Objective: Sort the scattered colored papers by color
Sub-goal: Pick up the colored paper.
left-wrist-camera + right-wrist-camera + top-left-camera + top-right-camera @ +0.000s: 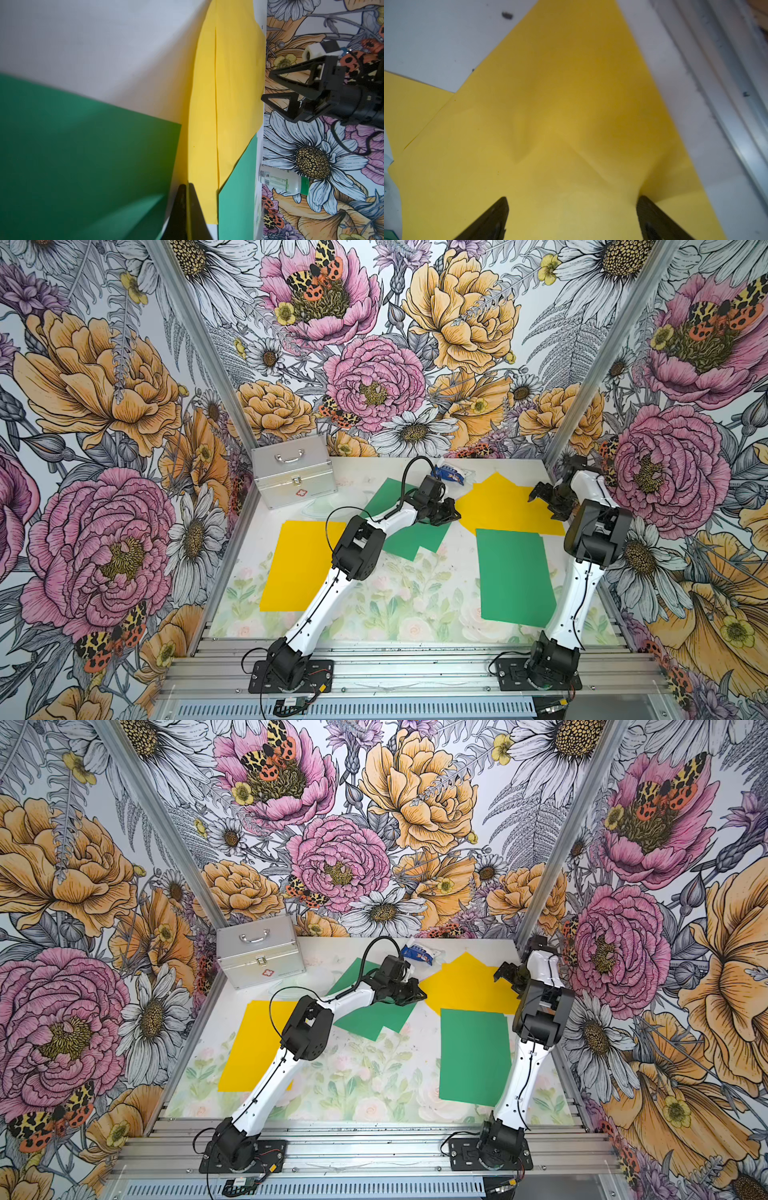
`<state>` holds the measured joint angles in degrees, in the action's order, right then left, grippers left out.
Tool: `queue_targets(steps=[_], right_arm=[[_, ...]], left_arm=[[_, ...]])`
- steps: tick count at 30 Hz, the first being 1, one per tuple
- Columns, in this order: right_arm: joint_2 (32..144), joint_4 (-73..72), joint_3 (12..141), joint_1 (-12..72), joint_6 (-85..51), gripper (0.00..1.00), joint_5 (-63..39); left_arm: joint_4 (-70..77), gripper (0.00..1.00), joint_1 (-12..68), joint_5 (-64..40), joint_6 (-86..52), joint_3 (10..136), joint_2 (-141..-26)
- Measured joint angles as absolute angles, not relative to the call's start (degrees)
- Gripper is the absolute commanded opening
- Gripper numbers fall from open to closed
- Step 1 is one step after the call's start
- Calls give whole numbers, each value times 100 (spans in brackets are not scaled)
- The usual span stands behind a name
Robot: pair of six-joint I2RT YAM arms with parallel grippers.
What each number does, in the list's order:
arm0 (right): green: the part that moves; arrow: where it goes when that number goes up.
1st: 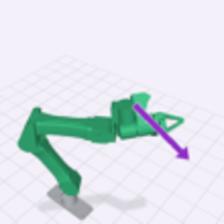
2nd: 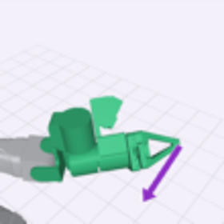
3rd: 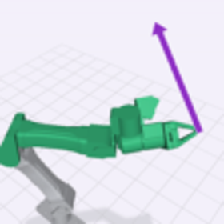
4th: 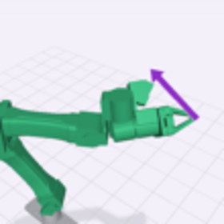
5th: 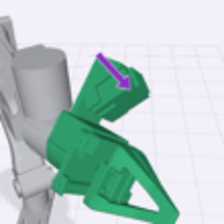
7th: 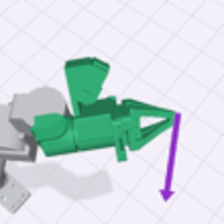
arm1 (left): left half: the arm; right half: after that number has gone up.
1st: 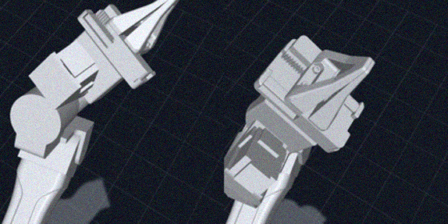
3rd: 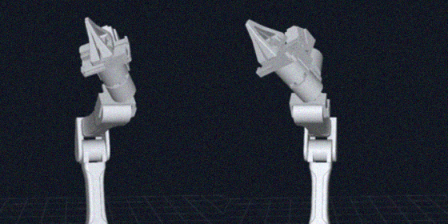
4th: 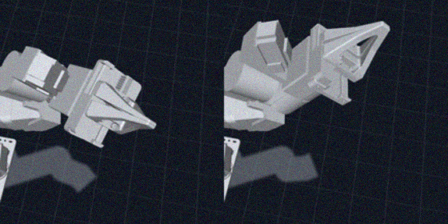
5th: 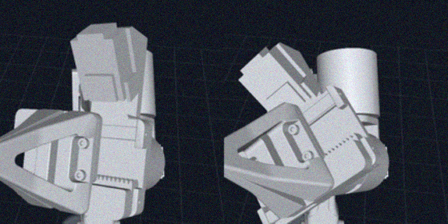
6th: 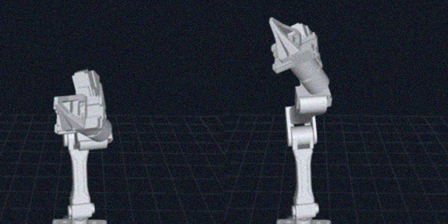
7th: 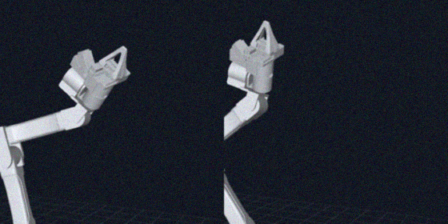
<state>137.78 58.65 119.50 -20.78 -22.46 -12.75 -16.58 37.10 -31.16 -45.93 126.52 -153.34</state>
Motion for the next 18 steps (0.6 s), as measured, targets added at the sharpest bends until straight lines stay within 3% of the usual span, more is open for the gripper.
queue_targets(steps=[18], right_arm=[[13150,5483,11113,-1072,-2338,99,-1887]], left_arm=[[-1332,0,3127,-2668,-4152,10055,-13067]])
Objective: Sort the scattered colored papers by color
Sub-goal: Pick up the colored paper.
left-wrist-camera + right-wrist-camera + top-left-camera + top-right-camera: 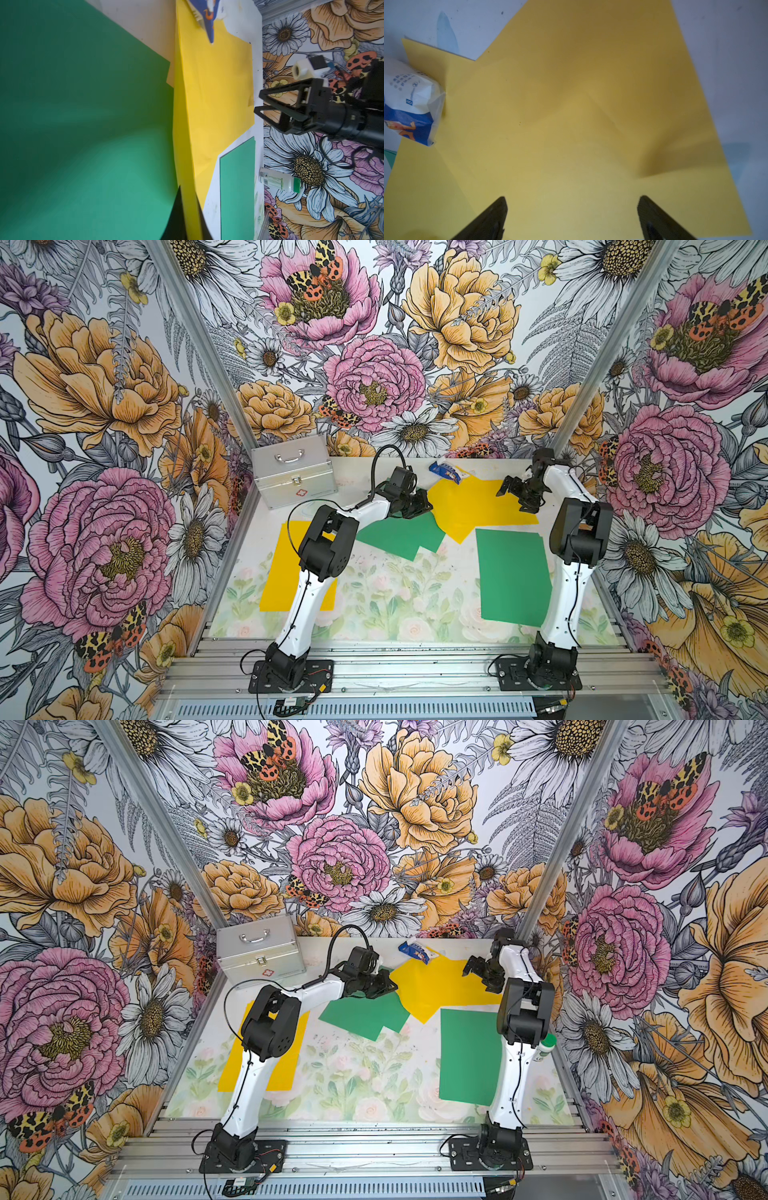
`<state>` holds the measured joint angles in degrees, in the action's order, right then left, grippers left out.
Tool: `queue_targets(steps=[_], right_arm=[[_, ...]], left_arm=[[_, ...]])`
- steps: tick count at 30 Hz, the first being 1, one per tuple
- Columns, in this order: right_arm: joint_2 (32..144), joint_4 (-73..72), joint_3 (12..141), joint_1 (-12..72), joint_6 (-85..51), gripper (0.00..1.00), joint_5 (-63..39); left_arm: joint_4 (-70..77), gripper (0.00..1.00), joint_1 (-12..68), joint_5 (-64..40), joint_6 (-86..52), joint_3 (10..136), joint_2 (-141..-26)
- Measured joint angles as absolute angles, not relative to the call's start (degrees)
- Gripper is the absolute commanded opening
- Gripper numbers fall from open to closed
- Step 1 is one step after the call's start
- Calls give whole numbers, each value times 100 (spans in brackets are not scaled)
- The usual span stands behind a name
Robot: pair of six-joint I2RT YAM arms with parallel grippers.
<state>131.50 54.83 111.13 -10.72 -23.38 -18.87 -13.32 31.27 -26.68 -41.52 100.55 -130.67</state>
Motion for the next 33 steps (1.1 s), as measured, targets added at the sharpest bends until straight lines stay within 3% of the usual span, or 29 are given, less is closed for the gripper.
queue_targets(steps=[26,33], right_arm=[[11365,2832,8178,283,-3883,99,-3409],[10739,1627,7332,685,-4934,98,-3586]], left_arm=[[-2923,0,2563,-2303,-2860,9546,-10829],[-3452,0,2569,-1734,-2521,10248,-10753]])
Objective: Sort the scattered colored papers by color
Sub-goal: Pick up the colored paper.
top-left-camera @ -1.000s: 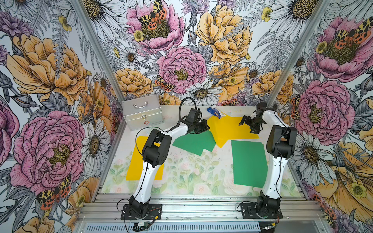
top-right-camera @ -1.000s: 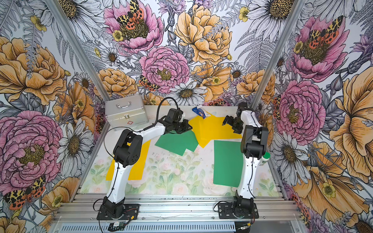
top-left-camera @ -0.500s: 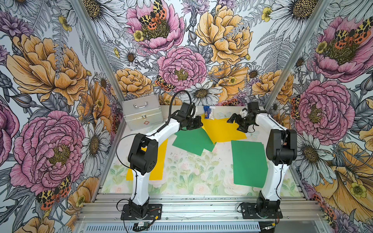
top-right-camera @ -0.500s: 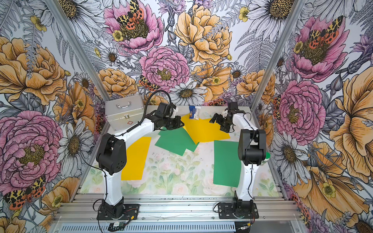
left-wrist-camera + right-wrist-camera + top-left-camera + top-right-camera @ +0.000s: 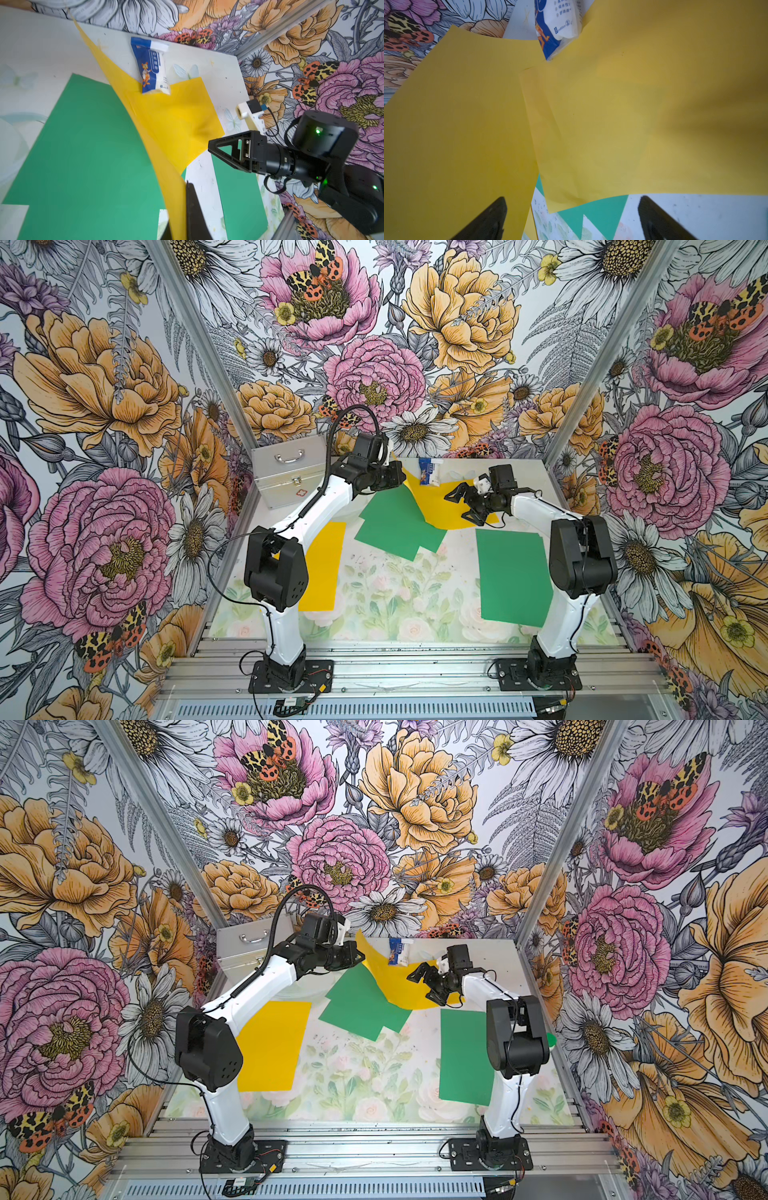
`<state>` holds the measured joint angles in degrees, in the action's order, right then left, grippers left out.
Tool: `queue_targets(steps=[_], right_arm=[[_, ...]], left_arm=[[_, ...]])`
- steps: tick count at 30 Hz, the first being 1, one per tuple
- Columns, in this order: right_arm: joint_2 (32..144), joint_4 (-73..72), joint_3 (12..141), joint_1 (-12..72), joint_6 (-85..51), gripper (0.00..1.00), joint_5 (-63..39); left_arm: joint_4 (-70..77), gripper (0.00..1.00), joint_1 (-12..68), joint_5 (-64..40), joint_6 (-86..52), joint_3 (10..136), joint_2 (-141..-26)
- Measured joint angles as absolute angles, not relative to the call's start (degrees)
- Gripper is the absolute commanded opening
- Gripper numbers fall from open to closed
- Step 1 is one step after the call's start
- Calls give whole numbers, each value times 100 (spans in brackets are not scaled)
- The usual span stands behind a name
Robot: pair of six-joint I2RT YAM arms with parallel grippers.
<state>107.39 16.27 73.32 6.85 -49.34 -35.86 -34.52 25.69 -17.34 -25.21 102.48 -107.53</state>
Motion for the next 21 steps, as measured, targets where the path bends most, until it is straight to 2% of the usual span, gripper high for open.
queue_targets(steps=[9,21], right_arm=[[10624,-1004,6049,1264,-6973,93,-3551],[11367,-3957,5804,1898,-9115,87,-2906]], left_arm=[[-3931,0,2620,-963,-2110,10927,-10853],[-4056,0,2731,-961,-1896,11262,-11257]])
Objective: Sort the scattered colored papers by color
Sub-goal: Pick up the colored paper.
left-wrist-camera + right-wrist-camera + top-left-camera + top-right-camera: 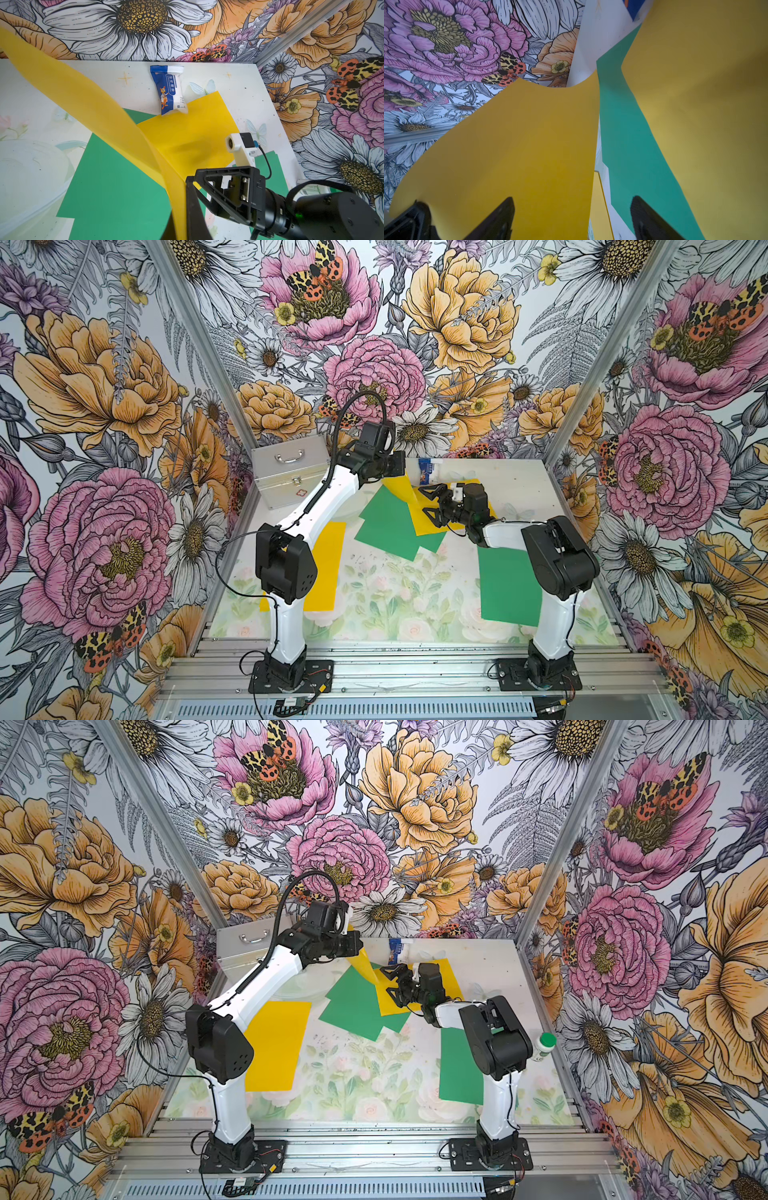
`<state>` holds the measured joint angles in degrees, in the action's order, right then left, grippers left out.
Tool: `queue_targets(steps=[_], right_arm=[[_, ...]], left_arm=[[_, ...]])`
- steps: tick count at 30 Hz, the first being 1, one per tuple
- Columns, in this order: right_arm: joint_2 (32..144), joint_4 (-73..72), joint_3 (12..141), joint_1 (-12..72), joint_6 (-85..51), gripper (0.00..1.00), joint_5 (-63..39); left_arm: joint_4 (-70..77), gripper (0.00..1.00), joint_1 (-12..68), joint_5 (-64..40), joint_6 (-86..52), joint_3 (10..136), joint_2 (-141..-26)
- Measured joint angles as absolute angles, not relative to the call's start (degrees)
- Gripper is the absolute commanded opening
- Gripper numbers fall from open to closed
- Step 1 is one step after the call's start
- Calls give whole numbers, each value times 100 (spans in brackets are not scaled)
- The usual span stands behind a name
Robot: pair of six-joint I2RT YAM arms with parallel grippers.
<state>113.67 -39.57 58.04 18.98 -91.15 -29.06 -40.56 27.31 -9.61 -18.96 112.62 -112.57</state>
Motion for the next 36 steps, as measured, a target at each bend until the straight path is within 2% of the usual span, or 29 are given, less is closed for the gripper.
queue_targets(steps=[18,25,27,30,31,33,35,36], right_arm=[[12949,-6318,6390,2346,-11072,85,-2095],[13041,-6705,6657,2410,-11367,83,-1940],[13041,-6823,6672,2412,-11443,77,-1870],[13041,-6989,6670,2436,-11539,61,-1726],[13041,-7078,6665,2436,-11581,53,-1662],[13041,-7247,6652,2436,-11649,44,-1579],[13041,-7378,6648,2434,-11697,30,-1509],[13041,-7426,6646,2432,-11708,26,-1500]], left_arm=[[-4073,0,2698,-1981,-1643,11399,-11135],[-4064,0,2659,-2379,-1627,11399,-10833],[-4047,0,2659,-2434,-1625,11386,-10761],[-4029,0,2655,-2475,-1627,11277,-10632],[-4027,0,2644,-2488,-1627,11203,-10565],[-4012,0,2624,-2504,-1627,11050,-10420],[-3999,0,2585,-2519,-1629,10840,-10226],[-3975,0,2565,-2528,-1632,10737,-10130]])
